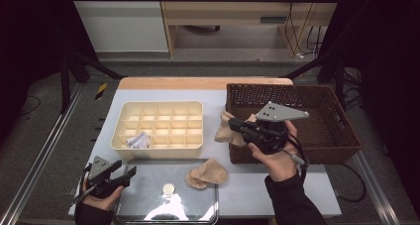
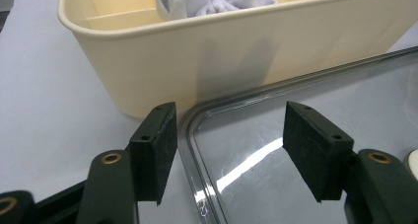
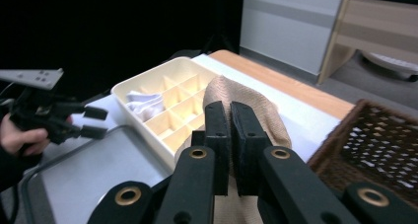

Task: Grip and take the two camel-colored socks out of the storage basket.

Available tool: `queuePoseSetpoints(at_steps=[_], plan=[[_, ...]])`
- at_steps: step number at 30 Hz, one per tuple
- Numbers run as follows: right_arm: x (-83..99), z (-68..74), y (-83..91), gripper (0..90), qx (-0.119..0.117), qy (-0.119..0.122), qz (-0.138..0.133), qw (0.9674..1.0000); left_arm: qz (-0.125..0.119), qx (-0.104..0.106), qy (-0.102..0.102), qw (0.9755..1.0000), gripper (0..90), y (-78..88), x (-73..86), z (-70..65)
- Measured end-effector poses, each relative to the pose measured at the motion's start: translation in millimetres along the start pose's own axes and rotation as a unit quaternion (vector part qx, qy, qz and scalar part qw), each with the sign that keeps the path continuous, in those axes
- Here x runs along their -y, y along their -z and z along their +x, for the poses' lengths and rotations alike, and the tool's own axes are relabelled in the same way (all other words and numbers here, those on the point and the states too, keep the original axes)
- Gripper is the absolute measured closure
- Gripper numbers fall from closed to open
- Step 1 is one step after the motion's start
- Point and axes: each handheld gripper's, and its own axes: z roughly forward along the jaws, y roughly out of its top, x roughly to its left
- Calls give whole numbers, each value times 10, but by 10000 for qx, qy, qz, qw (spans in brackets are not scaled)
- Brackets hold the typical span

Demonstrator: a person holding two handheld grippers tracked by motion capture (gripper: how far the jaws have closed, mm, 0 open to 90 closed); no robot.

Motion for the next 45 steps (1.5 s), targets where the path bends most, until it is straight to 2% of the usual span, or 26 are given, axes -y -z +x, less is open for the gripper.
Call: queuePoseSetpoints(at_steps=[5, 11, 12, 16, 24, 27, 28, 30, 34, 39, 45], plan=[[123, 118, -31, 872, -138, 64, 106, 9998, -8, -3, -22, 10000, 373, 6, -6, 2], [294, 182, -49, 871, -255, 4, 213, 9994, -13, -8, -28, 10000, 373, 11, -8, 2], [390, 208, -58, 871, -310, -24, 291, 9991, -13, -1, -19, 10000, 373, 10, -9, 0], [527, 256, -72, 871, -419, -41, 403, 9983, -22, -4, -24, 10000, 373, 13, -12, -1], [836, 255, -26, 871, -435, -233, 566, 9972, -13, 2, -26, 10000, 373, 9, -17, -5], [986, 212, 2, 871, -360, -346, 667, 9965, -23, -5, -15, 10000, 373, 11, -19, -1], [986, 212, 2, 871, -360, -346, 667, 9965, -23, -5, -15, 10000, 373, 11, -19, -1], [1122, 155, 44, 871, -285, -502, 740, 9956, -19, 2, -24, 10000, 373, 7, -19, -3], [1237, 99, 120, 871, -193, -607, 801, 9948, -25, -12, -40, 10000, 373, 12, -19, -4], [1370, -6, 224, 871, 81, -758, 873, 9933, 4, 1, -57, 10000, 373, -1, -20, -12], [1494, -124, 201, 871, 375, -858, 1087, 9897, -24, 3, -59, 10000, 373, 7, -21, -10]])
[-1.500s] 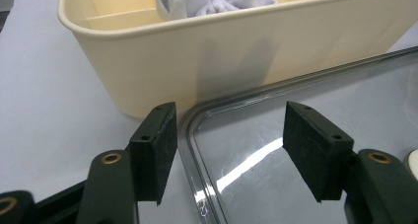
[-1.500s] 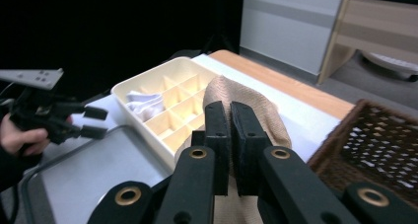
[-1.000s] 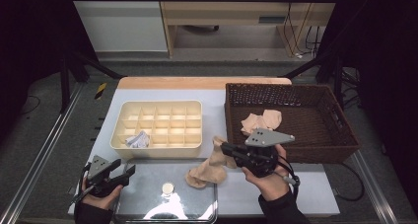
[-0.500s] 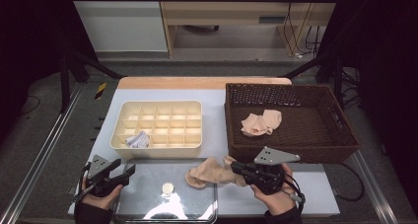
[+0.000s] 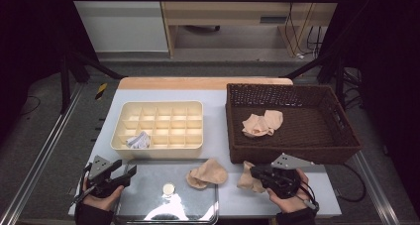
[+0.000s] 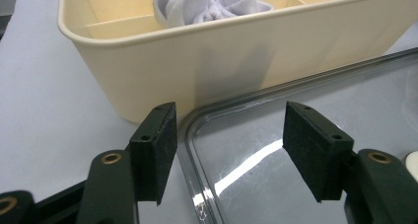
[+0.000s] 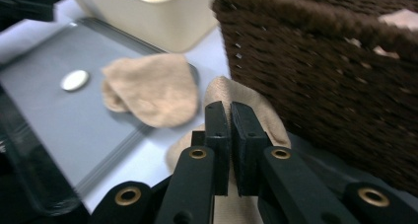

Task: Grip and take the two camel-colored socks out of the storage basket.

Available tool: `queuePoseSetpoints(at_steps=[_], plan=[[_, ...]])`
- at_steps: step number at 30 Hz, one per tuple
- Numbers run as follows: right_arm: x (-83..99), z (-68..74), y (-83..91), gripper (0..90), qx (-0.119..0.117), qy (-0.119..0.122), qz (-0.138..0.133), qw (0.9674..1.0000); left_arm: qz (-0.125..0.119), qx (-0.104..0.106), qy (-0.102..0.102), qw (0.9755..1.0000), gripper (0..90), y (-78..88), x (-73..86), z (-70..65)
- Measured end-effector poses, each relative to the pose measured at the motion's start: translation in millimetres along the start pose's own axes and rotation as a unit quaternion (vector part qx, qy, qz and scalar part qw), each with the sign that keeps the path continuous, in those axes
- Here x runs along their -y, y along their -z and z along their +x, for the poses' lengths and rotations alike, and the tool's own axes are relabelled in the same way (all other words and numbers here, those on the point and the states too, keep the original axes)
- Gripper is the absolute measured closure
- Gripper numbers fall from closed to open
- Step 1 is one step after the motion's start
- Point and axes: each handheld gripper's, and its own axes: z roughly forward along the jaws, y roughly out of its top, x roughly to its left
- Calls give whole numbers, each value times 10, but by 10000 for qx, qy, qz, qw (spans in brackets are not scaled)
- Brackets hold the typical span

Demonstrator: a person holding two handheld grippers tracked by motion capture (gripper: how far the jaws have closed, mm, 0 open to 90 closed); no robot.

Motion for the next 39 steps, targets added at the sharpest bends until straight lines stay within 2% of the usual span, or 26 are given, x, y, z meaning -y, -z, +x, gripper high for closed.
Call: queuePoseSetpoints(at_steps=[3, 8, 12, 16, 21, 24, 27, 34, 39], plan=[[46, -53, -54, 870, 116, -58, 103, 9999, 1, 5, -17, 10000, 376, -2, -2, -2], [138, -144, -167, 868, 469, -55, 314, 9984, 7, 14, -113, 9999, 387, -17, -1, -19], [187, -212, -241, 863, 566, -96, 350, 9977, -56, 23, -186, 9998, 406, -12, -4, -26], [216, -239, -326, 847, 759, 36, 476, 9960, -75, -57, -260, 9996, 441, -8, -9, -36], [243, -273, -375, 837, 827, 46, 583, 9949, -123, -41, -268, 9996, 481, 2, -24, -31], [246, -295, -359, 819, 874, 44, 562, 9946, -161, -43, -330, 9993, 488, 1, -21, -37], [242, -299, -329, 796, 905, 14, 501, 9946, -260, 45, -351, 9990, 498, 3, -25, -36], [197, -247, -213, 780, 888, 29, 232, 9958, -297, 227, -285, 9989, 499, 20, -45, -50], [175, -228, -151, 785, 919, 77, 82, 9957, -426, 232, -305, 9984, 498, 74, -103, -76]])
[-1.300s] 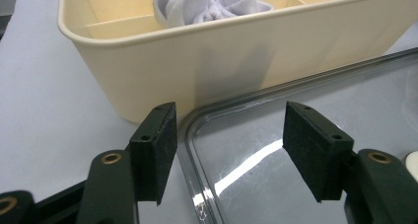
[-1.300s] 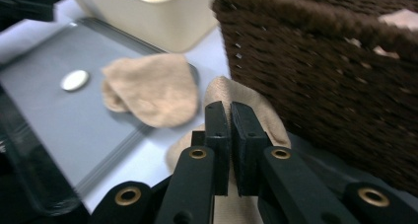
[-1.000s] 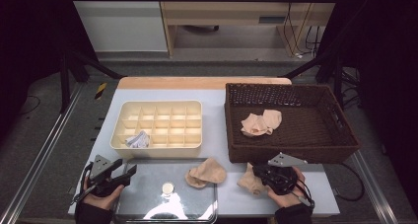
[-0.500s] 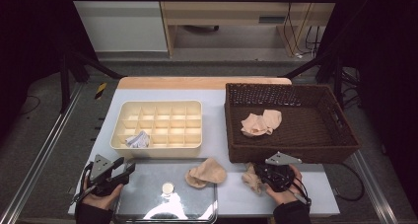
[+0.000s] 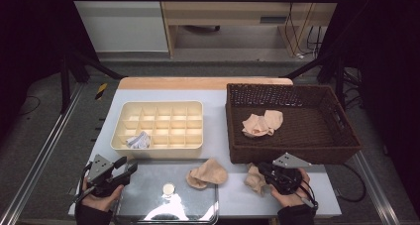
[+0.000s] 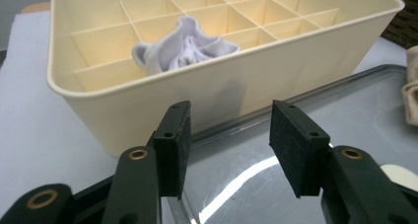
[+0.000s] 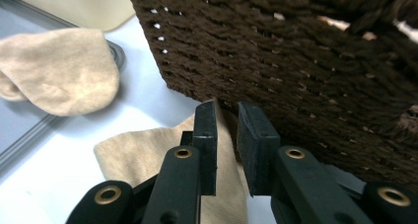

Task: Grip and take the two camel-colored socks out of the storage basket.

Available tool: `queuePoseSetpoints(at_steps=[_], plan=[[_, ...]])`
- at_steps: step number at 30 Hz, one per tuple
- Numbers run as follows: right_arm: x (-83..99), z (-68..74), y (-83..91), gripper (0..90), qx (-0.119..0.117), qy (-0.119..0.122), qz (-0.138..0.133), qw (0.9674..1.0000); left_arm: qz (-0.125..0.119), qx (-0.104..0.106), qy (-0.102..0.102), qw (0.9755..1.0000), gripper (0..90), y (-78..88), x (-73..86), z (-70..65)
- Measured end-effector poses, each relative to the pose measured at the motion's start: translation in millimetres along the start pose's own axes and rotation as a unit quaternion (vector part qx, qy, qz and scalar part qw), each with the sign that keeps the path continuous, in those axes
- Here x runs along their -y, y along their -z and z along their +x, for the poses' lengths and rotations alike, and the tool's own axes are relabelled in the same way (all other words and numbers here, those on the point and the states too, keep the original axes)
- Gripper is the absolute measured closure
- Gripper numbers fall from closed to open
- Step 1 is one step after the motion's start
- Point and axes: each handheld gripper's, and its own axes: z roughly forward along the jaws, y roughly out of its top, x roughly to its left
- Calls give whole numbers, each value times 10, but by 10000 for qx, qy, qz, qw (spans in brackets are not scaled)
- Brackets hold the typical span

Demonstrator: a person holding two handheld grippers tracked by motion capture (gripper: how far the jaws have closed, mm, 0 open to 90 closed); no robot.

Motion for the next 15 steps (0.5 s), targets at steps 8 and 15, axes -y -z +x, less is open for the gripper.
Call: queuePoseSetpoints(at_steps=[8, 15], plan=[[-31, 4, -3, 755, -46, 39, 27, 10000, -185, 115, 19, 9998, 492, 160, -234, -96], [47, -56, 54, 751, -54, -147, 45, 9999, -231, 201, -65, 9995, 479, 201, -379, -301]])
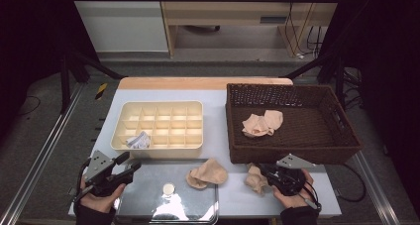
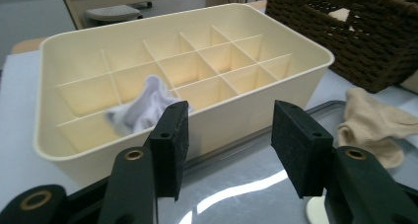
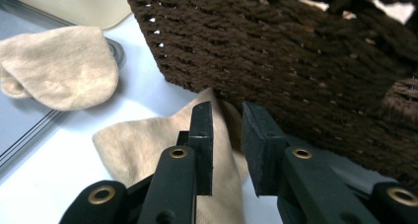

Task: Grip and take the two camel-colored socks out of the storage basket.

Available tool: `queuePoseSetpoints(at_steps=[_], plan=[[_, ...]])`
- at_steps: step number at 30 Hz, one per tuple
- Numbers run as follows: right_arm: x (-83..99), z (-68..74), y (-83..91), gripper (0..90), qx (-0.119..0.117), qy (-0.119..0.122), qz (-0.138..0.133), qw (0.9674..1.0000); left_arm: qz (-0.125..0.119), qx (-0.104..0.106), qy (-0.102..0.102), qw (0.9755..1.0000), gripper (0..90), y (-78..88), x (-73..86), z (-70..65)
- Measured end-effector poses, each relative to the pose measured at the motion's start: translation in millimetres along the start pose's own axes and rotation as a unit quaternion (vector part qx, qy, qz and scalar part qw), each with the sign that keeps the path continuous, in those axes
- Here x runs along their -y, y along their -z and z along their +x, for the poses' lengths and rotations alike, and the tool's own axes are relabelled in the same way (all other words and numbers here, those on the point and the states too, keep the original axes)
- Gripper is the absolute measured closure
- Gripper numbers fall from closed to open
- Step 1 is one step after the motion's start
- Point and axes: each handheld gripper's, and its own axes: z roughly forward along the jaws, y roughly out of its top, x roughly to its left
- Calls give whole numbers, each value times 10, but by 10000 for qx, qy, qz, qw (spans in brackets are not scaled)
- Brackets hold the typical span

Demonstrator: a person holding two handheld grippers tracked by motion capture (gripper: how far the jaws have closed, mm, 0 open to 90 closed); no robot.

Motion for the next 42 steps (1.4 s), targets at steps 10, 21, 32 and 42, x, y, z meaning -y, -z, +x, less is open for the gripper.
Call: queuePoseSetpoints(at_steps=[10, 21, 32, 42], plan=[[12, 83, 15, 769, -277, 15, -139, 9995, 328, 181, -124, 9992, 477, -244, 113, -251], [-66, 398, -7, 798, -719, 407, -32, 9966, 559, 379, -103, 9977, 475, -399, 300, -275], [20, 463, -49, 652, -667, 478, 20, 9966, 518, 347, -129, 9980, 473, -369, 321, -280], [17, 470, -144, 790, -563, 583, 128, 9966, 532, 369, -145, 9978, 464, -374, 327, -298]])
